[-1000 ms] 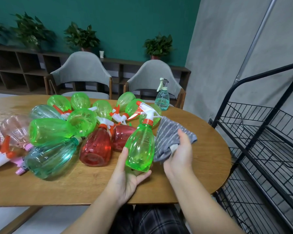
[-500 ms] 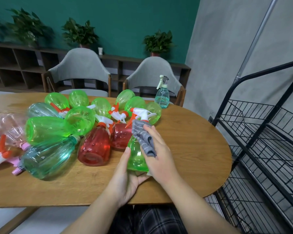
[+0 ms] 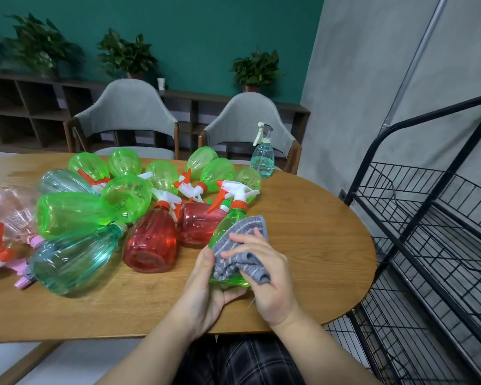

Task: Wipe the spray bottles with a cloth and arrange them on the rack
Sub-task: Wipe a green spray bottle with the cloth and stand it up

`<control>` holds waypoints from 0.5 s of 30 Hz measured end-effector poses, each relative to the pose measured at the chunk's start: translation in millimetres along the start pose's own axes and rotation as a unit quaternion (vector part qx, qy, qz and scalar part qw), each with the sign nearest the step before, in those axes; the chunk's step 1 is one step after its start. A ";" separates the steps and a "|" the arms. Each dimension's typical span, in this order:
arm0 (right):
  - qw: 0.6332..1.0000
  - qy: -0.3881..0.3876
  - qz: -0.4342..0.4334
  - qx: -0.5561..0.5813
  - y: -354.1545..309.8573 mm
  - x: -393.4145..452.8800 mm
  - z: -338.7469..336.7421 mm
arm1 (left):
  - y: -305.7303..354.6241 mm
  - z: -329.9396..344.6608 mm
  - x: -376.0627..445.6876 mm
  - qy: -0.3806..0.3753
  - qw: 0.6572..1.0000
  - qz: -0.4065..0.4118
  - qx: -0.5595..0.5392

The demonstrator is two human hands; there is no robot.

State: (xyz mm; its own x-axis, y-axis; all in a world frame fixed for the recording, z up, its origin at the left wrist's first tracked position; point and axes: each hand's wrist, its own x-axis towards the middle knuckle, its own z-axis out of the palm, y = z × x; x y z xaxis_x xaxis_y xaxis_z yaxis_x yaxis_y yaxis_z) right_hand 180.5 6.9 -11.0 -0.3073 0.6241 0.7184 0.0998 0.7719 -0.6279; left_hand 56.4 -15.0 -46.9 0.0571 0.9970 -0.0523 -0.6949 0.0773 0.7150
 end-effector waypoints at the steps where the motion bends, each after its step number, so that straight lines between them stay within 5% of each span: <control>1: 1.000 0.011 -0.006 0.010 -0.8 -0.4 -0.2 | -0.2 -0.1 -0.5 0.002 1.000 -0.001 0.002; 5: 0.998 0.027 -0.009 0.047 -1.8 -5.0 -4.0 | 1.5 0.9 -1.3 0.005 0.998 -0.031 -0.050; 7: 0.979 0.095 0.107 0.148 -9.0 -5.3 -6.5 | 1.1 2.0 -0.8 0.010 0.999 -0.019 -0.037; 10: 0.803 0.304 0.338 0.386 -17.9 10.4 -17.2 | 1.6 4.6 -1.1 0.025 1.000 0.000 -0.013; 12: 0.739 0.365 0.355 0.441 -17.8 23.2 -25.1 | 2.4 6.5 -2.8 0.020 1.000 0.003 -0.008; 15: 0.770 0.328 0.363 0.410 -17.0 35.5 -19.9 | 2.7 7.2 -4.1 0.006 1.000 -0.010 -0.007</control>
State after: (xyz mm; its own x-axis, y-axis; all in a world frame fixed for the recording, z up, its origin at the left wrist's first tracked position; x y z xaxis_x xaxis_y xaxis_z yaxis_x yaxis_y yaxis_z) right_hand 186.7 18.3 31.1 0.1188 0.9894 -0.0836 -0.6930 0.0224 -0.7205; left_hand 59.4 -18.9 -39.7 0.0630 0.9951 -0.0759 -0.7035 0.0982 0.7039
